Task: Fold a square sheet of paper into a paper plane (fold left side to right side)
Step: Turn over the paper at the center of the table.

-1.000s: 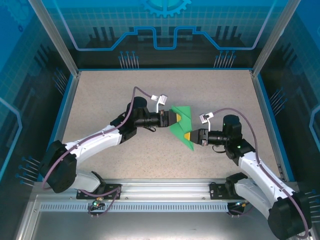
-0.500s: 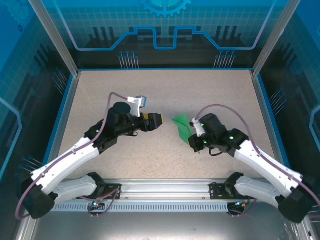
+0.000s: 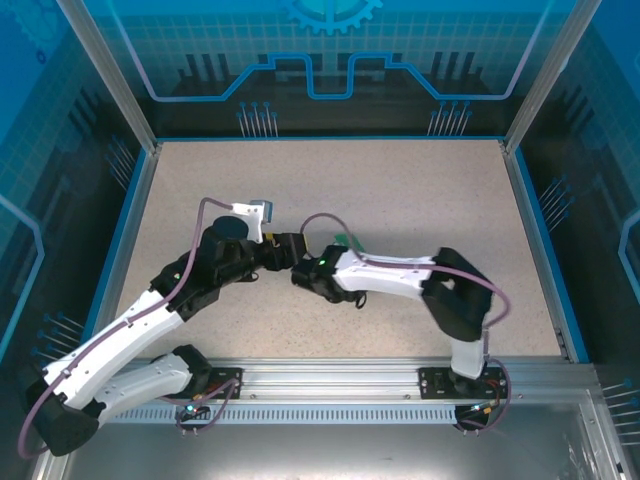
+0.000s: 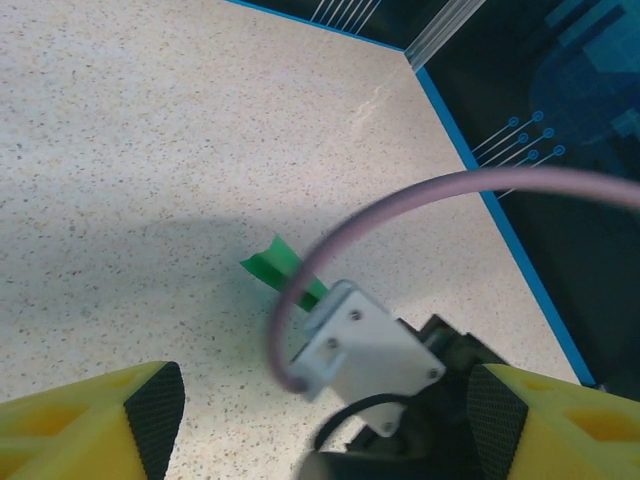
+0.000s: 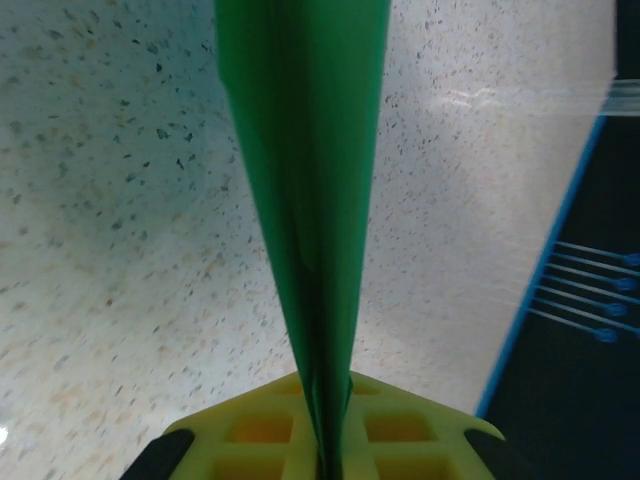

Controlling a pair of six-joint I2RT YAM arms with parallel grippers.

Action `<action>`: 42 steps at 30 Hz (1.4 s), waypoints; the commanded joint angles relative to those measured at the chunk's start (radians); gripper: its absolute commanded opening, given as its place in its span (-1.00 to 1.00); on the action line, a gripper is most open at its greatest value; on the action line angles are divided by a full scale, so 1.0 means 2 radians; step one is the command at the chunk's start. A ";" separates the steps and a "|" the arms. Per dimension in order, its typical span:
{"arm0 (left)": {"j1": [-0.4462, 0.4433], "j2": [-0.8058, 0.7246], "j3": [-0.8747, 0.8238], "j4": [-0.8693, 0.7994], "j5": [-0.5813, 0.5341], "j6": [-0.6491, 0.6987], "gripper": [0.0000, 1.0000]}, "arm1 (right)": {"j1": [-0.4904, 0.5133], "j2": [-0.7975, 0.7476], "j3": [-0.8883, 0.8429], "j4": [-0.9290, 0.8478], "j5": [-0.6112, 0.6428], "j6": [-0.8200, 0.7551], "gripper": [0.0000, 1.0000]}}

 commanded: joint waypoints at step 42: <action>-0.063 0.356 -0.053 0.297 0.166 -0.201 0.57 | -0.310 -0.490 -0.343 0.265 -0.530 -0.048 0.86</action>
